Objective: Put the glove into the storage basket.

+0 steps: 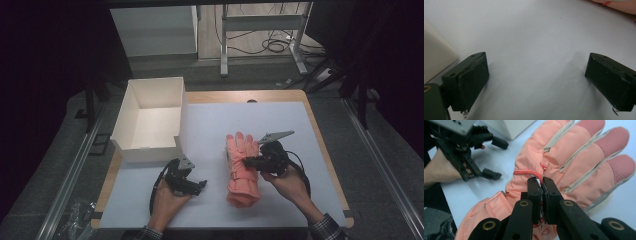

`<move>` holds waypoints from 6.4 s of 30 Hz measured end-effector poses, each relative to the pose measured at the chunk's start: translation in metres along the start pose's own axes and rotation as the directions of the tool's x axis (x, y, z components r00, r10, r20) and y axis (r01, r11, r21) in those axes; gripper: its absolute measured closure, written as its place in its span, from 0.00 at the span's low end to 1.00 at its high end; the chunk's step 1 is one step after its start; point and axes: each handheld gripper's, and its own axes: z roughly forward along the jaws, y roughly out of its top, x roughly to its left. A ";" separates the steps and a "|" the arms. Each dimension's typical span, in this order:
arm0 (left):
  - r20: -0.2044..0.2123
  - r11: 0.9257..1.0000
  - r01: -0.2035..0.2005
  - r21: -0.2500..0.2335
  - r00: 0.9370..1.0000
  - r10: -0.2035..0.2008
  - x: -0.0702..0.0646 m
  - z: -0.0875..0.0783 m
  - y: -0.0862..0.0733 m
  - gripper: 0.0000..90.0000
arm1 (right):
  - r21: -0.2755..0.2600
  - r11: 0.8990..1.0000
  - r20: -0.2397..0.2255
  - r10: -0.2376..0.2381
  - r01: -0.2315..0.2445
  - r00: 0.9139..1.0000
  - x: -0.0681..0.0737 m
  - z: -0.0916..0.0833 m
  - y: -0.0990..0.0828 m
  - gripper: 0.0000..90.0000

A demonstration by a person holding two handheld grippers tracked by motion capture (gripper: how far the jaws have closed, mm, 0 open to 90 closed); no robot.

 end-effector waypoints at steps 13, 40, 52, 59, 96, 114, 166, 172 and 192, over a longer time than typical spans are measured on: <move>-0.001 1.000 -0.001 0.000 1.000 0.001 0.000 0.000 0.000 0.06 | -0.014 0.999 0.083 -0.032 0.033 0.996 -0.001 0.024 -0.030 0.83; 0.001 1.000 0.005 -0.003 1.000 -0.005 0.000 0.000 0.000 0.06 | -0.077 0.995 0.142 -0.046 0.057 0.989 -0.028 -0.019 -0.042 0.55; -0.004 1.000 0.000 0.018 1.000 0.000 0.000 -0.005 -0.002 0.04 | -0.044 0.998 0.122 -0.031 0.037 0.992 -0.034 -0.012 -0.074 0.57; -0.034 1.000 0.023 0.015 0.999 -0.022 0.004 -0.022 -0.014 0.04 | -0.038 0.998 0.067 -0.051 0.054 0.996 -0.029 -0.010 -0.092 0.77; -0.043 0.998 0.056 0.000 0.997 -0.056 0.012 -0.025 -0.029 0.03 | -0.004 0.997 -0.038 -0.076 0.076 0.996 0.005 0.042 -0.091 0.91; -0.042 0.998 0.057 0.000 0.998 -0.057 0.012 -0.025 -0.029 0.03 | -0.021 0.997 0.005 -0.074 0.074 0.997 0.012 0.074 -0.065 0.93; -0.045 0.999 0.054 0.006 0.998 -0.054 0.012 -0.025 -0.028 0.03 | -0.085 0.996 0.335 0.013 0.016 0.942 -0.074 -0.002 -0.109 0.25; -0.038 0.998 0.054 0.027 0.998 -0.053 0.010 -0.026 -0.025 0.03 | -0.062 0.998 0.340 0.033 -0.013 0.940 -0.078 -0.001 -0.110 0.20; 0.106 0.999 -0.016 0.047 0.994 0.011 -0.001 -0.035 0.016 0.01 | -0.054 0.999 0.357 0.022 -0.003 0.934 -0.077 0.001 -0.111 0.17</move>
